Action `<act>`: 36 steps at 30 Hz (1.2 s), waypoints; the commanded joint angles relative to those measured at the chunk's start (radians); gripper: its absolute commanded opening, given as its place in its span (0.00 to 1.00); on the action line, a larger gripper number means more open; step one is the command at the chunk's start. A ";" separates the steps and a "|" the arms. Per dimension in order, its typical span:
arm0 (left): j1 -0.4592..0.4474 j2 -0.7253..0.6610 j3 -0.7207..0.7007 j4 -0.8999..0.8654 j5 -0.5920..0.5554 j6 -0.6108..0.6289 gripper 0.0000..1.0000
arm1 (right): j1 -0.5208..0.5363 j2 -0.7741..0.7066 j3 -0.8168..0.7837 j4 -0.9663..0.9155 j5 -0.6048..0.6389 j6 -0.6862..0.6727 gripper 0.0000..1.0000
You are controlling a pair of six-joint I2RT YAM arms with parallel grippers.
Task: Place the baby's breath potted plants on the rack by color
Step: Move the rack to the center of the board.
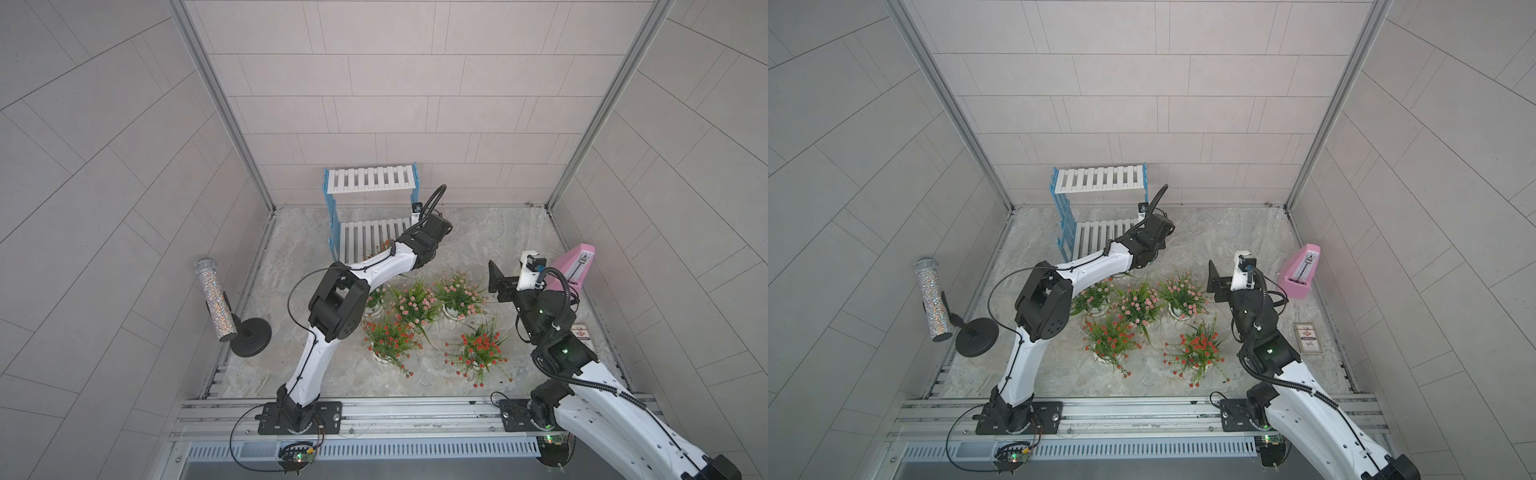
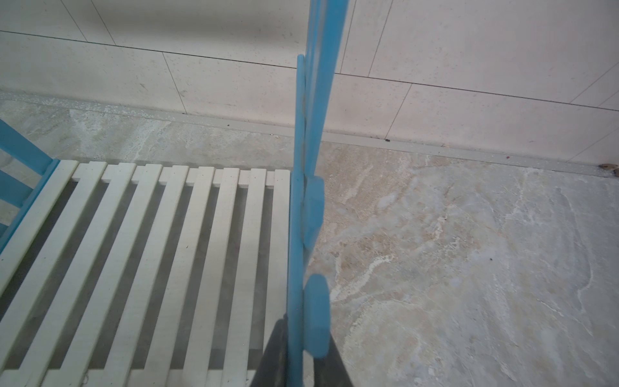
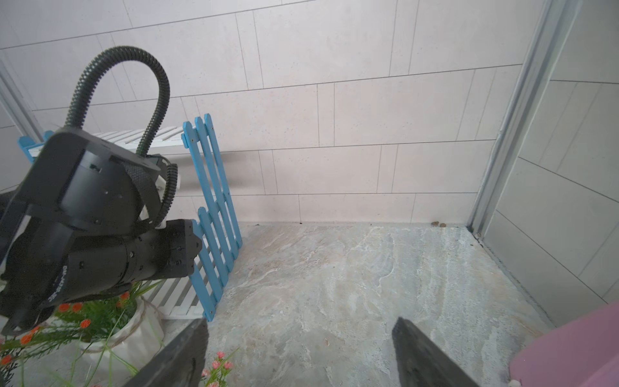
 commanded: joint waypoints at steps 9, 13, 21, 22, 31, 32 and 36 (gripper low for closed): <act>-0.052 0.016 0.036 0.098 0.095 -0.014 0.76 | 0.001 -0.100 -0.020 -0.084 0.103 0.020 0.93; -0.035 -0.051 0.043 0.114 0.218 0.174 0.94 | -0.001 -0.099 -0.014 -0.095 0.099 0.023 0.99; 0.136 -0.393 -0.127 0.043 0.517 0.310 0.94 | -0.001 -0.023 0.039 -0.129 -0.007 0.026 0.99; 0.166 -0.444 -0.164 0.026 0.539 0.312 0.94 | -0.001 0.001 0.055 -0.143 -0.043 0.026 0.99; 0.401 -0.826 -0.502 -0.160 0.589 0.257 0.94 | 0.010 0.234 0.213 -0.231 -0.411 0.032 0.98; 0.436 -0.854 -0.530 -0.202 0.597 0.240 0.94 | 0.013 0.254 0.253 -0.249 -0.441 0.031 0.98; 0.545 -0.942 -0.652 -0.331 0.608 0.200 0.94 | 0.019 0.303 0.307 -0.289 -0.512 0.026 0.98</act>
